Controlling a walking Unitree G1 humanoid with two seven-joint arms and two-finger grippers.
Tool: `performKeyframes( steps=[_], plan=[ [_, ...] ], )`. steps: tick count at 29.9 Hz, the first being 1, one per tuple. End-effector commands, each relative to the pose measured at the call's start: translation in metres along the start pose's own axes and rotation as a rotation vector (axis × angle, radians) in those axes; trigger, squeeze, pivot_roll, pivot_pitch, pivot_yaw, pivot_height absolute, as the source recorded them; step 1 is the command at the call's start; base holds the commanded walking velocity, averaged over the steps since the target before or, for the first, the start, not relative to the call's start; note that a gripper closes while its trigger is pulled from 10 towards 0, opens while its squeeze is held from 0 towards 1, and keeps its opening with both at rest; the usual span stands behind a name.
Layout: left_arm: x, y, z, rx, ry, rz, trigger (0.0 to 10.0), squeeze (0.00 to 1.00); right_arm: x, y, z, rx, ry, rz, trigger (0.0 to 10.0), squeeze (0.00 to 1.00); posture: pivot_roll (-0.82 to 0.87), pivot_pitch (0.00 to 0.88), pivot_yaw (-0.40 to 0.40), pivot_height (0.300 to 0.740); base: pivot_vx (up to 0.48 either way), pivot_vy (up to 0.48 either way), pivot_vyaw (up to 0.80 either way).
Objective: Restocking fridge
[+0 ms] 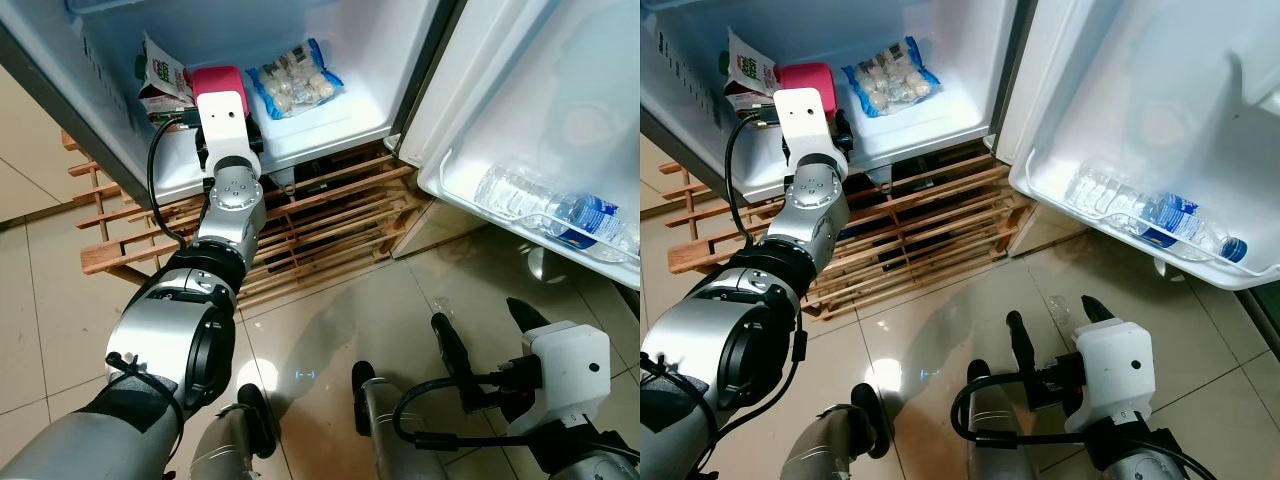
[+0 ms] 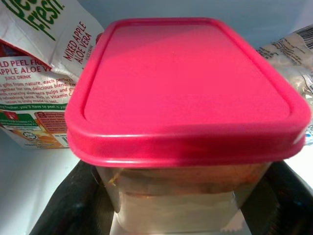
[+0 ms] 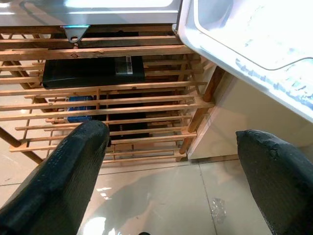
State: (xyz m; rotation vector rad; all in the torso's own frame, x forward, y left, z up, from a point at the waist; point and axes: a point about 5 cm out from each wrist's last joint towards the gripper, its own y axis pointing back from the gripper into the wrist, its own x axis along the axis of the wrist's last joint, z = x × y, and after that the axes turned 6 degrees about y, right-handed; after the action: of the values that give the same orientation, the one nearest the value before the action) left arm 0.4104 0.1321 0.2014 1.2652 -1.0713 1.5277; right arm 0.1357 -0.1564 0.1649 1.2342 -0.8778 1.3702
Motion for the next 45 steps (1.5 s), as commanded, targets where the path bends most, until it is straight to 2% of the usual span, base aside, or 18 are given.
performKeyframes(
  steps=[1,13,14,15,17,19,26,33,39,42,43,45],
  plan=[
    [-0.009,0.002,-0.001,0.017,-0.016,-0.039,10.0,0.00,0.000,0.004,0.001,-0.004,0.009,-0.016,10.0,0.00,-0.57,0.399,-0.018,0.740,0.000,0.000,0.00],
    [-0.009,0.002,-0.001,0.017,-0.016,-0.039,10.0,0.00,0.000,0.004,0.001,-0.004,0.009,-0.016,10.0,0.00,-0.57,0.399,-0.018,0.740,0.000,0.000,0.00],
    [-0.007,0.002,0.000,0.029,-0.018,-0.033,10.0,0.05,0.001,0.005,0.000,-0.005,0.010,-0.024,10.0,0.00,-0.57,0.401,-0.017,0.740,0.000,0.000,0.00],
    [-0.002,0.001,0.009,-0.004,0.010,-0.039,10.0,1.00,-0.001,0.002,0.000,-0.004,0.012,-0.030,10.0,0.00,-0.55,0.375,-0.005,0.740,0.000,0.000,0.00],
    [0.004,0.001,0.022,-0.051,0.049,-0.052,10.0,1.00,-0.003,-0.002,0.000,-0.001,0.016,-0.034,10.0,0.00,-0.54,0.372,-0.005,0.740,0.000,0.000,0.00],
    [0.004,0.002,0.025,-0.063,0.060,-0.061,10.0,1.00,-0.003,-0.003,0.000,0.001,0.016,-0.033,10.0,0.00,-0.54,0.372,-0.005,0.740,0.000,0.000,0.00],
    [0.003,0.003,0.026,-0.063,0.062,-0.072,10.0,1.00,-0.003,-0.004,0.000,0.003,0.018,-0.031,10.0,0.00,-0.55,0.369,-0.004,0.740,0.000,0.000,0.00],
    [0.004,0.001,0.020,-0.005,0.056,-0.071,10.0,1.00,-0.003,-0.004,0.000,0.005,0.018,-0.036,10.0,0.00,-0.55,0.370,-0.005,0.740,0.000,0.000,0.00],
    [0.005,0.000,0.019,0.000,0.064,-0.072,10.0,1.00,-0.003,-0.005,0.000,0.006,0.018,-0.035,10.0,0.00,-0.54,0.369,-0.004,0.740,0.000,0.000,0.00],
    [0.006,0.002,0.025,-0.025,0.054,-0.064,10.0,1.00,-0.004,-0.007,-0.002,0.012,0.013,-0.034,10.0,0.00,-0.52,0.364,-0.003,0.740,0.000,0.000,0.00],
    [0.004,0.004,0.029,-0.042,0.052,-0.070,10.0,0.00,-0.004,-0.008,-0.002,0.017,0.012,-0.035,10.0,0.00,-0.51,0.362,-0.003,0.740,0.000,0.000,0.00],
    [0.000,0.008,0.038,-0.069,0.055,-0.086,10.0,0.00,-0.006,-0.011,-0.003,0.025,0.010,-0.034,10.0,0.00,-0.50,0.355,-0.002,0.740,0.000,0.000,0.00]
  ],
)
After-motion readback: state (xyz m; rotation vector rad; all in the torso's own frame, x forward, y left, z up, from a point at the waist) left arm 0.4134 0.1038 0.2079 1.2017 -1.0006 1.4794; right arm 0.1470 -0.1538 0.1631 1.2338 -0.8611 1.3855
